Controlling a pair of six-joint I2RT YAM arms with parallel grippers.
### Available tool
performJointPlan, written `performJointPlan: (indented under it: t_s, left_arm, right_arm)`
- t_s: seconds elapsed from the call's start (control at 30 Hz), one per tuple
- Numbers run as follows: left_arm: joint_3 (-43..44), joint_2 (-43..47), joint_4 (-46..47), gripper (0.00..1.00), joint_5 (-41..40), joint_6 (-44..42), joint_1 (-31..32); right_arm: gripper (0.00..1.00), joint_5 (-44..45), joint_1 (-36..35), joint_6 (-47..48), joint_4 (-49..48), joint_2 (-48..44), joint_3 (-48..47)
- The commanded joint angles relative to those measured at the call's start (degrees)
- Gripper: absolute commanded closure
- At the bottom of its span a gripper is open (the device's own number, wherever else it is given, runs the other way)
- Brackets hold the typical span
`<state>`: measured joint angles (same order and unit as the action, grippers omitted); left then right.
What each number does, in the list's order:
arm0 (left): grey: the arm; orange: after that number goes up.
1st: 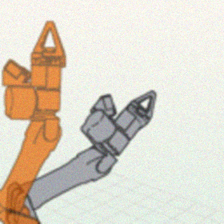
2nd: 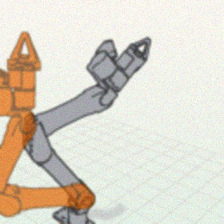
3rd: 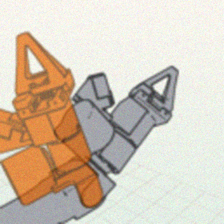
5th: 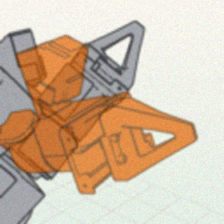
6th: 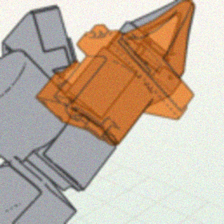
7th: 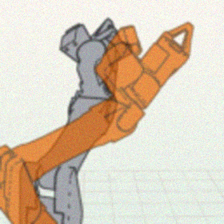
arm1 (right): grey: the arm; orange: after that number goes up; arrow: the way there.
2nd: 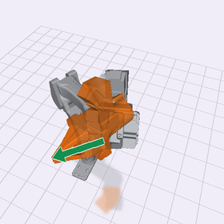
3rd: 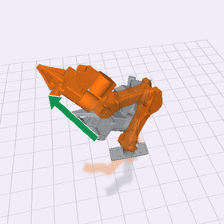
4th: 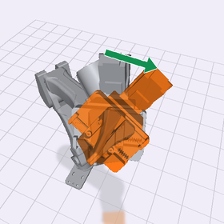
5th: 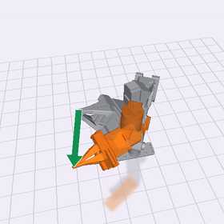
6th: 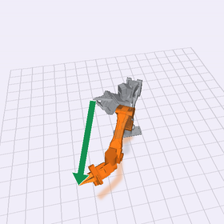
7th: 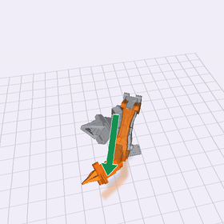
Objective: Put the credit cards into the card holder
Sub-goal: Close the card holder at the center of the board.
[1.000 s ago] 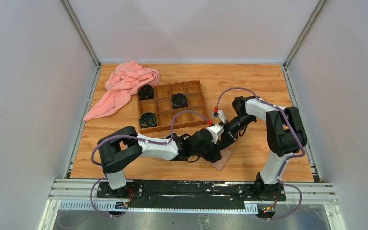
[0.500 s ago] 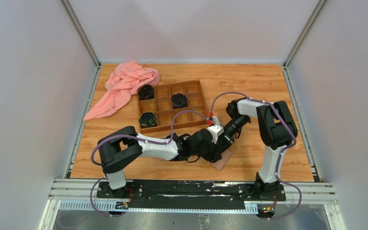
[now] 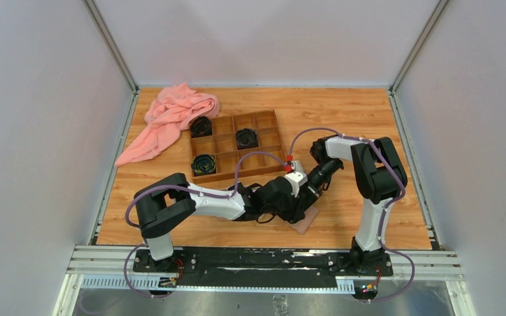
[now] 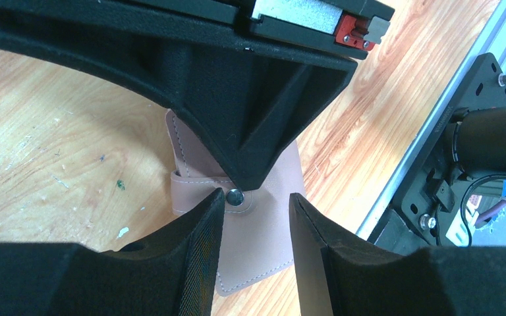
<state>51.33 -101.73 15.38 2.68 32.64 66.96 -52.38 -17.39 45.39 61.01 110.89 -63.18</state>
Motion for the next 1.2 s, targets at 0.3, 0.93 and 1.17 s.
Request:
performJointPlan:
  t_s: [0.3, 0.93, 1.17]
  left_arm:
    - [0.0, -0.65, -2.81, 0.54, 1.72, 0.41, -0.15]
    - [0.17, -0.49, -2.81, 0.54, 1.61, 0.58, -0.34]
    - [0.1, 0.32, -2.77, 0.54, 1.39, 0.36, -0.34]
  right_arm:
    - [0.86, -4.77, -0.26, 4.01, 4.06, -1.72, -1.78]
    - [0.87, -2.29, -2.37, 3.55, 4.55, 3.82, -1.85]
    - [0.87, -0.16, -2.28, 1.1, 2.29, 3.97, -1.51]
